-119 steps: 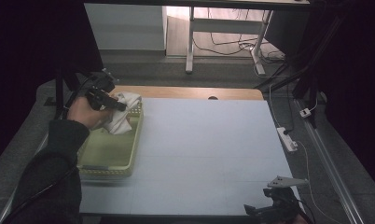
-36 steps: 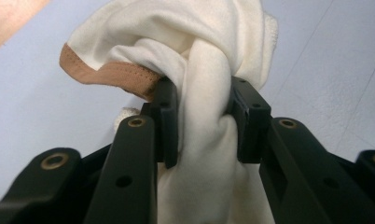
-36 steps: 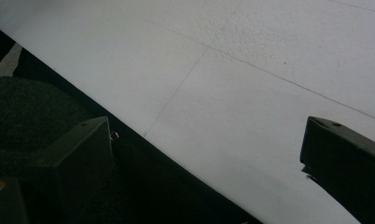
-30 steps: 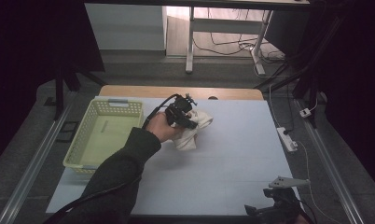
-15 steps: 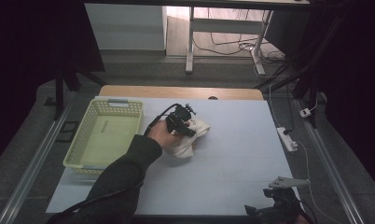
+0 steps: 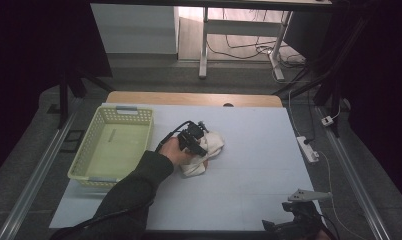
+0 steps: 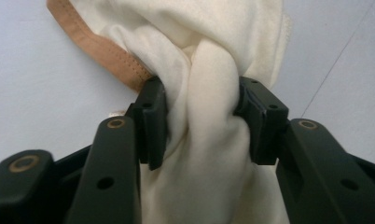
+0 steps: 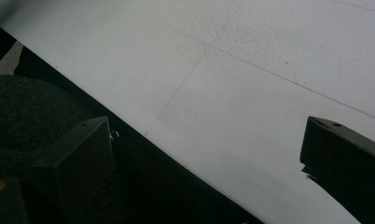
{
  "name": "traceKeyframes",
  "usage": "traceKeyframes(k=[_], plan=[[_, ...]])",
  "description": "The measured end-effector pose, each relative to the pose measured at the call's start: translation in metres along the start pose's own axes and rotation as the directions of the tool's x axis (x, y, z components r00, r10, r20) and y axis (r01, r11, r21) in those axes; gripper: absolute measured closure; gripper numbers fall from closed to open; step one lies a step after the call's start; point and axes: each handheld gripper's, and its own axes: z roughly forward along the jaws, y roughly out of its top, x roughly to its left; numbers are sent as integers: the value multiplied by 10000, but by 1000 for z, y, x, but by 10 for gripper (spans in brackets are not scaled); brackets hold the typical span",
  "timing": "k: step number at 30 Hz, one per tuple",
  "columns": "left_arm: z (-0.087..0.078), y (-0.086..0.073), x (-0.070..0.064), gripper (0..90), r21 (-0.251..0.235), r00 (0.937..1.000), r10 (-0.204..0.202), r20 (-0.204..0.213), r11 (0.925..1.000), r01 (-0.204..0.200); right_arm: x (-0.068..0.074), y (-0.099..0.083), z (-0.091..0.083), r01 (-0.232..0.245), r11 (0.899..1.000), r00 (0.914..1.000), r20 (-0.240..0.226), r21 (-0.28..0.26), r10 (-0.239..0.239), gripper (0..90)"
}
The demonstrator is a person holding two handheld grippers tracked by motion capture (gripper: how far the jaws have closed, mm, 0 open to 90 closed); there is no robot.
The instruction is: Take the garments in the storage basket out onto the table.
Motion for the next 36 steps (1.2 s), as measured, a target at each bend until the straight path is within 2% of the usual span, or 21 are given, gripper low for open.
traceKeyframes(k=[6, 11, 15, 21, 24, 27, 30, 33, 36], plan=[[0, 0, 0, 472, -73, 10000, -43, 60, 10000, 44, 0, 0, 0, 2, 10000, 10000, 3, -10, -2, 24], [-2, 1, 0, 345, -212, 9997, -196, 147, 9996, 199, 0, 0, 0, 7, 10000, 10000, 2, -3, -7, 23], [-10, 3, -2, 236, -455, 9998, -79, 179, 9989, 87, 0, 0, 0, -2, 10000, 10000, 2, 5, 2, 24], [-25, 5, -5, 100, -812, 9996, -232, 139, 9964, 242, 0, 0, 0, -3, 10000, 10000, 2, 18, 3, 24], [-32, 4, -7, 30, -1202, 9998, -109, 186, 9927, 131, 0, 0, 0, -5, 10000, 10000, -4, 24, 5, 24], [-39, 2, -9, 0, -1408, 9994, 124, 325, 9900, -77, 0, 0, 0, -8, 10000, 10000, -10, 40, 8, 24], [-43, -1, -10, 0, -1399, 9988, 320, 360, 9898, -266, 0, 0, 0, 1, 10000, 10000, 1, 31, -1, 23], [-47, -5, -10, 0, -1600, 9969, 264, 741, 9870, -142, 0, 0, 0, -2, 10000, 10000, 5, 40, 2, 24], [-51, -10, -9, 0, -1832, 9915, 308, 1263, 9830, -72, 0, 0, 0, -8, 10000, 10000, 2, 37, 8, 24]])
